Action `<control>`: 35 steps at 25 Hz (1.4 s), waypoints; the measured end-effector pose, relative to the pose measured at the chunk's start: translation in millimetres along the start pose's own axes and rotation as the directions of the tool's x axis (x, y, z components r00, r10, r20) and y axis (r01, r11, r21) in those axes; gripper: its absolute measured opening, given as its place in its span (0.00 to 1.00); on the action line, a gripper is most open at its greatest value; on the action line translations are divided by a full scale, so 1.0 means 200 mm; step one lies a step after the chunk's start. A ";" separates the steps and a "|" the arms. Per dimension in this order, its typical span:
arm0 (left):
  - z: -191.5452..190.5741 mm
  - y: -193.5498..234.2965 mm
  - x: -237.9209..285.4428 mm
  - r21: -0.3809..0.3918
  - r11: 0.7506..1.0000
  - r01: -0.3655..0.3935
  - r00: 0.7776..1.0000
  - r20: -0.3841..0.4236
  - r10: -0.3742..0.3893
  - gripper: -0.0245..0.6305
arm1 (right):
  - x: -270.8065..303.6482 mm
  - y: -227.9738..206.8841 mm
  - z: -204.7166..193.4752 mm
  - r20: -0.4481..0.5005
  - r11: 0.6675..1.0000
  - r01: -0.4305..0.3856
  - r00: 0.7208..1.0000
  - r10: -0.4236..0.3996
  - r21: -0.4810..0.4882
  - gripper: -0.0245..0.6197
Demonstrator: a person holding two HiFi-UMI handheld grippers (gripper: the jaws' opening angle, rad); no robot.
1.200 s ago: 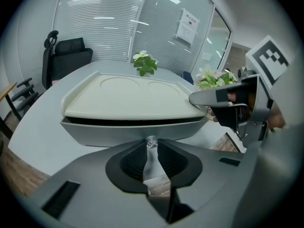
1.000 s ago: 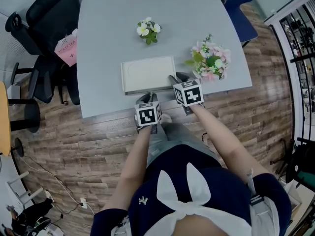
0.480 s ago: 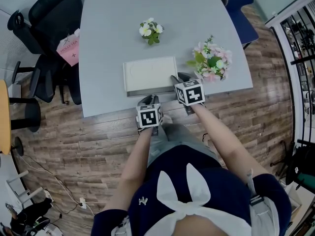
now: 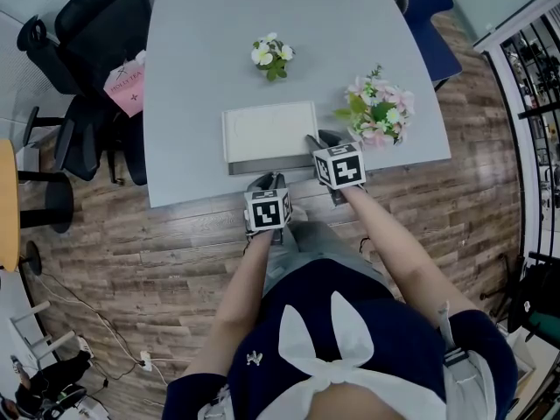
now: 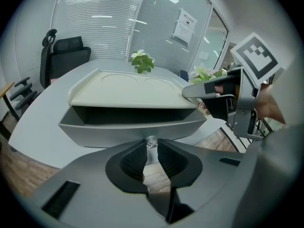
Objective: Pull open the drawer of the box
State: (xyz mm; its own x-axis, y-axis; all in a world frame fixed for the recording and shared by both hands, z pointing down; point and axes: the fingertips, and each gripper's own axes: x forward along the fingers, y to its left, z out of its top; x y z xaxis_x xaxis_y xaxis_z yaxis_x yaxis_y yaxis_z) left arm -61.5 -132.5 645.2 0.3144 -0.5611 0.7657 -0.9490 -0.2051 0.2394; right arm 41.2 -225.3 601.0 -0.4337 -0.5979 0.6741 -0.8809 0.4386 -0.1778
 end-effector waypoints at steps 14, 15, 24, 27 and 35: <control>-0.04 -0.01 -0.03 0.000 1.000 -0.006 1.000 -0.003 0.006 0.16 | 0.00 0.00 0.00 0.004 1.000 -0.001 1.000 0.001 -0.002 0.23; -0.04 -0.02 -0.03 0.000 1.000 -0.006 1.000 -0.003 0.006 0.16 | 0.00 0.00 0.01 0.004 1.000 -0.002 1.000 0.002 -0.003 0.23; -0.08 -0.02 -0.06 -0.001 1.000 -0.003 1.000 -0.013 0.003 0.16 | 0.00 0.00 0.01 0.005 1.000 0.000 1.000 0.000 0.000 0.23; -0.09 -0.03 -0.06 0.001 1.000 -0.001 1.000 -0.015 0.001 0.16 | 0.00 0.00 0.01 0.010 1.000 0.005 1.000 -0.005 -0.005 0.23; -0.12 -0.04 -0.08 0.008 1.000 0.002 1.000 -0.017 -0.002 0.16 | 0.00 0.00 0.01 0.014 1.000 0.012 1.000 -0.012 -0.008 0.23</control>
State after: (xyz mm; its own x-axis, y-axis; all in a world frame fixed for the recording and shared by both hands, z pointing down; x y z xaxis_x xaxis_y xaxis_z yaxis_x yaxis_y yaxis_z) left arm -58.7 -101.9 645.2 0.3162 -0.5472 0.7750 -0.9480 -0.2127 0.2366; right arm 41.1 -226.9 600.3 -0.4261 -0.6121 0.6662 -0.8845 0.4367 -0.1645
